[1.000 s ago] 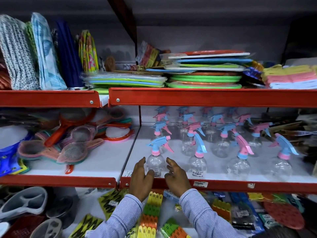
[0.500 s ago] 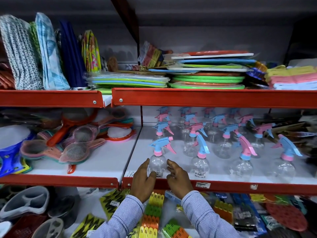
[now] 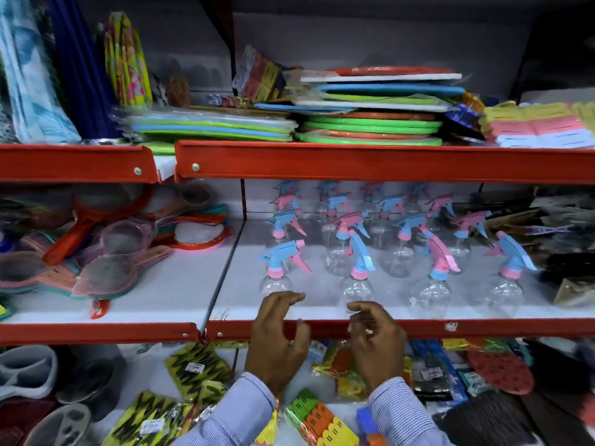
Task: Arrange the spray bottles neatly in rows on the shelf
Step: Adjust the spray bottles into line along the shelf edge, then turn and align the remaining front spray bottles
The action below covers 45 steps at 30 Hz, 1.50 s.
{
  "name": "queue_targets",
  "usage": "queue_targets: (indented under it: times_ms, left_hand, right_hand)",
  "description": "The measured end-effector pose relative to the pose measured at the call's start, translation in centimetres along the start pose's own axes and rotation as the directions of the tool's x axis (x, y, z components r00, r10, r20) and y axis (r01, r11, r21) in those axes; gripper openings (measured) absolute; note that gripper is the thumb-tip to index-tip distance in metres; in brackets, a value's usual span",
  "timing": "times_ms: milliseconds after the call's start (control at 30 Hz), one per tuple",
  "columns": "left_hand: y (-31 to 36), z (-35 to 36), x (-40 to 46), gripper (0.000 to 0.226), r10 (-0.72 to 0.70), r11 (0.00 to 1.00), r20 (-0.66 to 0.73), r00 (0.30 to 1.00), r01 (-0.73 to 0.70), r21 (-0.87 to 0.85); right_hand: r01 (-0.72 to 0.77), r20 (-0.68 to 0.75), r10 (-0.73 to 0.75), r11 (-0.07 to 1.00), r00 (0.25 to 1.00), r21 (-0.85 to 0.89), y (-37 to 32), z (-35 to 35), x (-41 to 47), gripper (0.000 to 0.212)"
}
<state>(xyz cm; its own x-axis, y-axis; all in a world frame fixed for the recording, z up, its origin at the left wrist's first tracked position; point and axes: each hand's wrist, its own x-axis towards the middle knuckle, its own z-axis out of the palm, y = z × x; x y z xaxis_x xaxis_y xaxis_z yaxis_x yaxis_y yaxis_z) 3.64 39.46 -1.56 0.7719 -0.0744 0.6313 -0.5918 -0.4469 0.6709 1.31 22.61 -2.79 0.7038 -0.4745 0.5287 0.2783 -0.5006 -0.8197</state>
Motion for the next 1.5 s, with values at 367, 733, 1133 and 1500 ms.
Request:
queue_targets:
  times_ms: [367, 733, 1133, 1500]
  left_hand:
    - [3.8, 8.3, 0.6, 0.044, -0.217, 0.976, 0.102, 0.971, 0.215, 0.033]
    - [5.8, 10.9, 0.3, 0.049, -0.298, 0.948, 0.064, 0.952, 0.288, 0.137]
    - [5.4, 10.4, 0.7, 0.061, -0.390, 0.919, 0.080, 0.917, 0.383, 0.090]
    - [4.9, 10.2, 1.0, 0.059, -0.368, 0.930, 0.164, 0.915, 0.362, 0.063]
  right_hand:
    - [-0.145, 0.405, 0.152, 0.988, 0.901, -0.049, 4.2, -2.7, 7.2, 0.056]
    - [-0.160, 0.572, 0.143, 0.987, 0.808, -0.022, 5.2, -4.8, 8.0, 0.049]
    - [-0.184, 0.560, 0.178, 0.982, 0.809, -0.047, 5.1, -4.9, 7.2, 0.055]
    - [-0.201, 0.535, 0.170, 0.979, 0.828, 0.001, 5.0, -4.8, 6.8, 0.047]
